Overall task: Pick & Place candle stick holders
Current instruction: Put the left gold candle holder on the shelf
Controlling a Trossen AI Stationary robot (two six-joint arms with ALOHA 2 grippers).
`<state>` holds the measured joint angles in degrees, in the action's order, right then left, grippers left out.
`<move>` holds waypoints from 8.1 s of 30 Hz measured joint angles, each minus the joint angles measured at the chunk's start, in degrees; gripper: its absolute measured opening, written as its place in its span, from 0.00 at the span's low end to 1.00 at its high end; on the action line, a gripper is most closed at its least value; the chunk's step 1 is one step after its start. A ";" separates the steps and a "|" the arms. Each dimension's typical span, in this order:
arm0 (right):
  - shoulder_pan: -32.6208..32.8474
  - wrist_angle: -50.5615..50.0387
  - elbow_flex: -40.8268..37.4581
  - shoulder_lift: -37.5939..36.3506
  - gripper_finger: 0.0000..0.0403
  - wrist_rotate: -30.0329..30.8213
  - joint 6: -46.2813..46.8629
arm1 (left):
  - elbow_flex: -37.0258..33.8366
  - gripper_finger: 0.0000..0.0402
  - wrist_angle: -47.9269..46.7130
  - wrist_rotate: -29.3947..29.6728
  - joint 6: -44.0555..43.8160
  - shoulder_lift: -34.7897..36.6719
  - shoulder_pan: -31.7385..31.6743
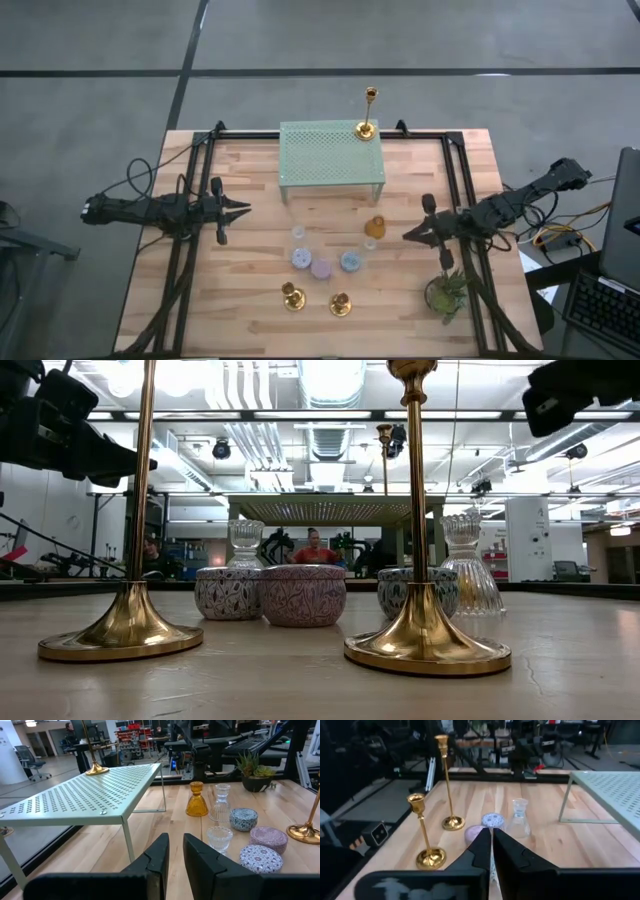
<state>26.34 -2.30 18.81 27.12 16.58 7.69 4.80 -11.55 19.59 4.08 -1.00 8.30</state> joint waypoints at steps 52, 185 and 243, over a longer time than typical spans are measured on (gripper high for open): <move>-3.62 -0.30 -16.54 -23.71 0.02 -5.96 8.26 | -4.35 0.15 23.47 -16.02 -23.98 -4.82 3.10; -3.63 1.82 -16.59 -21.74 0.02 -0.02 11.85 | 61.70 0.07 16.88 18.75 -8.70 -69.47 -10.21; -3.63 2.64 -16.59 -21.78 0.02 0.02 11.86 | 61.55 0.15 14.55 7.88 -12.18 -79.04 -36.70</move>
<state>22.71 0.34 2.22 5.34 16.60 19.55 66.35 2.99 27.48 -8.10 -80.04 -28.40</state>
